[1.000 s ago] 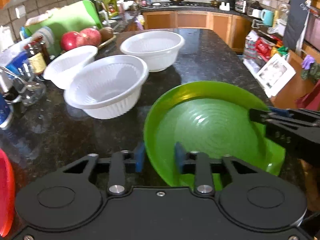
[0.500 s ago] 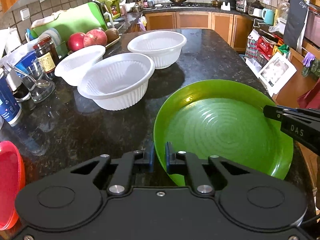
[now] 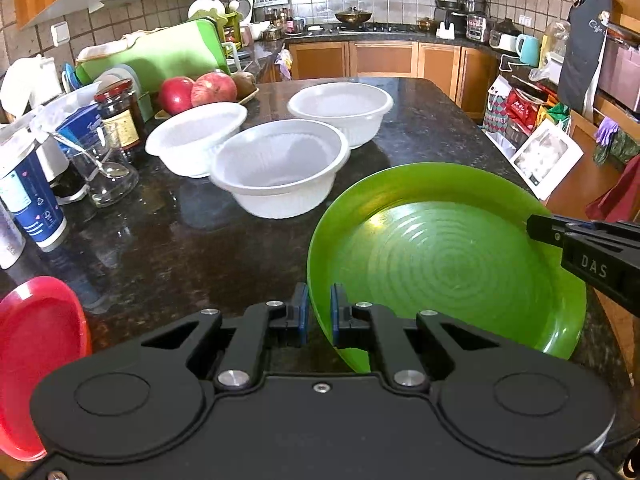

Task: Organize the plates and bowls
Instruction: 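Carry the green plate with the left gripper over the red plate stack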

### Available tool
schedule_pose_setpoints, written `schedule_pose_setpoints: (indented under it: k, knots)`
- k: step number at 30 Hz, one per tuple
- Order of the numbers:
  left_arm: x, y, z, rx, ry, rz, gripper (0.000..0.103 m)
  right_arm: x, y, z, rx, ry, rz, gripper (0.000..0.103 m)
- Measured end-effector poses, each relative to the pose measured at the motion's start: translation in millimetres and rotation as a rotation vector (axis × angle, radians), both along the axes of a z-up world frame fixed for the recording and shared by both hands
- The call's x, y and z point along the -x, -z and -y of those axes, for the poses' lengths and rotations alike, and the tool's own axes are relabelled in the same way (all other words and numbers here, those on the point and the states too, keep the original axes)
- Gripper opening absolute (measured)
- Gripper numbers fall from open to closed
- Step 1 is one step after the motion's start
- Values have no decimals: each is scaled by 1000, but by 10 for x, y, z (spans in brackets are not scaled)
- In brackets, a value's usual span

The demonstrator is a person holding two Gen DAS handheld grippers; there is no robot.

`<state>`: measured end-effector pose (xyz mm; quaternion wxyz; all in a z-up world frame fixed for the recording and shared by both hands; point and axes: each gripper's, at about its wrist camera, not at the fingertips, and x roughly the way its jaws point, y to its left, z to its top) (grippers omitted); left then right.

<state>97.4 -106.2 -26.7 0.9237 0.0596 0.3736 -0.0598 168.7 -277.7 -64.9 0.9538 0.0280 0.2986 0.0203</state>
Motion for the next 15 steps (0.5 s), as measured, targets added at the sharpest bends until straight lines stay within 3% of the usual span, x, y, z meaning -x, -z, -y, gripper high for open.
schedule_pose_setpoints:
  k: [15]
  knots:
    - [289, -189, -1023, -11, 24, 48, 14, 346, -163, -1162, 8, -4, 19, 11]
